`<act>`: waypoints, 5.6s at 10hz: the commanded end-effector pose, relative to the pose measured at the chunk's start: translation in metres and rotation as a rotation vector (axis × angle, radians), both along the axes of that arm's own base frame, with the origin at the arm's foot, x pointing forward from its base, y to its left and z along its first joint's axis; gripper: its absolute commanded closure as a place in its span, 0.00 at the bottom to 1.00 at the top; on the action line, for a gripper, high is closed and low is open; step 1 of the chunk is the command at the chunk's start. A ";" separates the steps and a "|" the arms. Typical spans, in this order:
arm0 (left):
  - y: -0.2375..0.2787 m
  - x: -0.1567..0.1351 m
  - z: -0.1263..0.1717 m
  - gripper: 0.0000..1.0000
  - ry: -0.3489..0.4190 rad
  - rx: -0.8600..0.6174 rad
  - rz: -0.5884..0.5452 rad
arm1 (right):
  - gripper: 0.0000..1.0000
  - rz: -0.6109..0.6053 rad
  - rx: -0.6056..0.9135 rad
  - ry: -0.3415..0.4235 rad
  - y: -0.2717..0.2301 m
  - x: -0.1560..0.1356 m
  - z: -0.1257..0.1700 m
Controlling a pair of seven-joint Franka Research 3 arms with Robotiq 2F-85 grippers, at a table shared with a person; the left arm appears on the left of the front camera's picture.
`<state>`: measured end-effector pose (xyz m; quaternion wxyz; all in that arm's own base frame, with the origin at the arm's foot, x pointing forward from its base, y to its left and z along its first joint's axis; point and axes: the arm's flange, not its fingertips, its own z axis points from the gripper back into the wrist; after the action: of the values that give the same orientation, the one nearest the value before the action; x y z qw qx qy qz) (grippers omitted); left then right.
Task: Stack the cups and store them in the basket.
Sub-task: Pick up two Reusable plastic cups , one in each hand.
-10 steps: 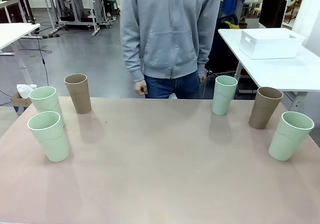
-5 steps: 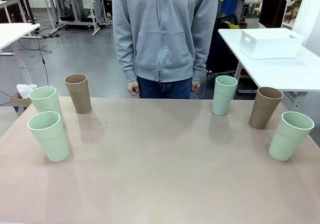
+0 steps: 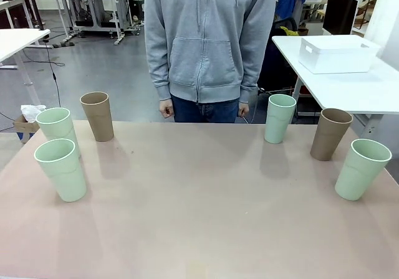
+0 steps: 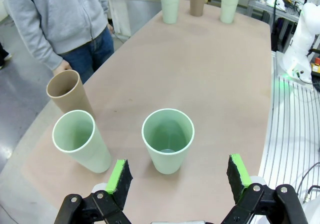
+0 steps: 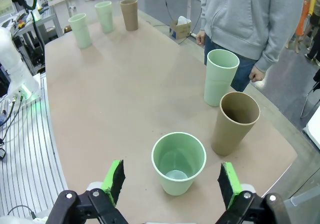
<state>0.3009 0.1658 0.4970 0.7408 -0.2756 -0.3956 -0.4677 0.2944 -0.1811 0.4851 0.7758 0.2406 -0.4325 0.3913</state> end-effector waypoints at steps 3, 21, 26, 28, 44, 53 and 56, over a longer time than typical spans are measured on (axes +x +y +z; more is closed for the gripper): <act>0.000 0.000 0.001 0.00 -0.023 -0.008 -0.012 | 0.00 0.008 0.009 -0.035 -0.001 0.002 0.000; 0.018 0.072 -0.018 0.00 -0.013 -0.089 -0.178 | 0.00 0.218 0.177 -0.053 -0.019 0.058 -0.032; 0.041 0.130 -0.084 0.00 -0.140 -0.276 -0.199 | 0.00 0.385 0.285 -0.039 -0.060 0.094 -0.117; 0.049 0.148 -0.115 0.00 -0.180 -0.345 -0.217 | 0.00 0.408 0.304 -0.002 -0.069 0.104 -0.155; 0.085 0.224 -0.214 0.00 -0.179 -0.482 -0.212 | 0.00 0.413 0.443 -0.105 -0.061 0.120 -0.239; 0.076 0.250 -0.248 0.00 -0.134 -0.497 -0.271 | 0.00 0.438 0.496 -0.032 -0.038 0.109 -0.244; 0.063 0.250 -0.256 0.00 -0.113 -0.497 -0.308 | 0.00 0.436 0.513 -0.010 -0.030 0.106 -0.242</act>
<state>0.5509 0.2323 0.2404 0.5598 -0.4664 -0.5006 -0.4674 0.4029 -0.2195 0.2344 0.5837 0.5021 -0.4674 0.4343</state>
